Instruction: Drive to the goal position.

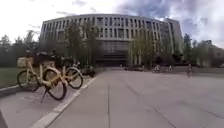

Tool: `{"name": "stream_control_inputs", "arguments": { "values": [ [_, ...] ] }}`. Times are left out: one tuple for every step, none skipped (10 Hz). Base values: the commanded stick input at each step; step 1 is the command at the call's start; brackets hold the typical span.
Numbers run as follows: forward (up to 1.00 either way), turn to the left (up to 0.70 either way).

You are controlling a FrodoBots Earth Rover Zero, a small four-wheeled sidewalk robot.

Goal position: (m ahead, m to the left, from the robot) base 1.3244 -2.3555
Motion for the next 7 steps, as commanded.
{"name": "stream_control_inputs", "arguments": {
  "values": [
    [0.7, 0.13],
    [0.7, 0.0],
    [0.7, 0.0],
    [0.7, 0.0],
    [0.7, 0.0],
    [0.7, 0.0],
    [0.7, 0.0]
  ]
}}
